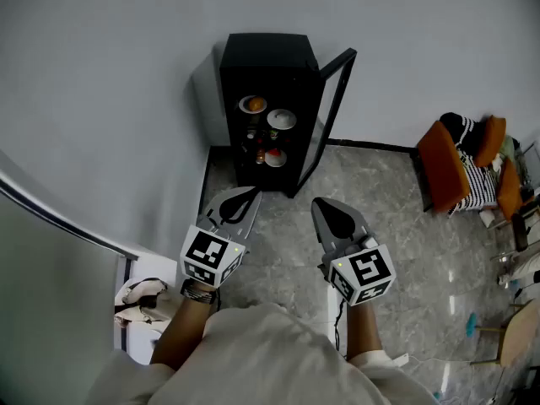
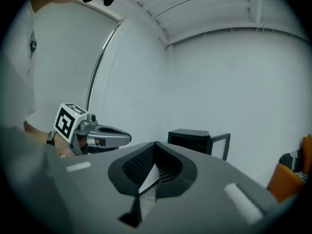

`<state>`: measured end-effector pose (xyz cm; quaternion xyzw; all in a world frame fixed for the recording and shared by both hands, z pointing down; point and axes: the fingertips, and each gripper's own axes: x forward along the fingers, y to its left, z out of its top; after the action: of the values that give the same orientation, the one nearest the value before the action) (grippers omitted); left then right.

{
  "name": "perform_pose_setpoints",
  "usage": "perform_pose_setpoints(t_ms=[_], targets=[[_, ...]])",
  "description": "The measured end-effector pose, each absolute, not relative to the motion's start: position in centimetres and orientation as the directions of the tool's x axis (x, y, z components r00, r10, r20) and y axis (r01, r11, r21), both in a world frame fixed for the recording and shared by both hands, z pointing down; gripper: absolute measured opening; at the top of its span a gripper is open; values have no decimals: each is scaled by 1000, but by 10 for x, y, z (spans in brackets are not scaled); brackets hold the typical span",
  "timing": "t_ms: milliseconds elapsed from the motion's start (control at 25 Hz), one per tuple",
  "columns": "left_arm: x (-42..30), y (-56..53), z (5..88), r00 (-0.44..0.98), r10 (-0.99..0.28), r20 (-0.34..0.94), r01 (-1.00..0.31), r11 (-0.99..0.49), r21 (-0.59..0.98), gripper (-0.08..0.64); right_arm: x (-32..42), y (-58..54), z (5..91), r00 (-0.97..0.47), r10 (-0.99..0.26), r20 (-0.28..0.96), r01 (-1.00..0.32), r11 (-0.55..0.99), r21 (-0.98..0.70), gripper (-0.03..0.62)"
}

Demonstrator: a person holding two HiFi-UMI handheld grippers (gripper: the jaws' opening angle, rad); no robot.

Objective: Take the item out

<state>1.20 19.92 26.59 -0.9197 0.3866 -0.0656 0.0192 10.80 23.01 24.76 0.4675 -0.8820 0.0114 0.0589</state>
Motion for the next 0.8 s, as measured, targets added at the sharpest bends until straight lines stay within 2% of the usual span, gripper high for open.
perform_pose_setpoints(t_ms=[320,800], targets=[[28,196,272,690,-716,104,-712,-698,-80,5,127,223,243,-563,-824,63,-826,562,-29,8],[57,190,277,670,-734,113,-729,-679,-87,5,147,214,248,-636,-768,75,-770,638,10,8]])
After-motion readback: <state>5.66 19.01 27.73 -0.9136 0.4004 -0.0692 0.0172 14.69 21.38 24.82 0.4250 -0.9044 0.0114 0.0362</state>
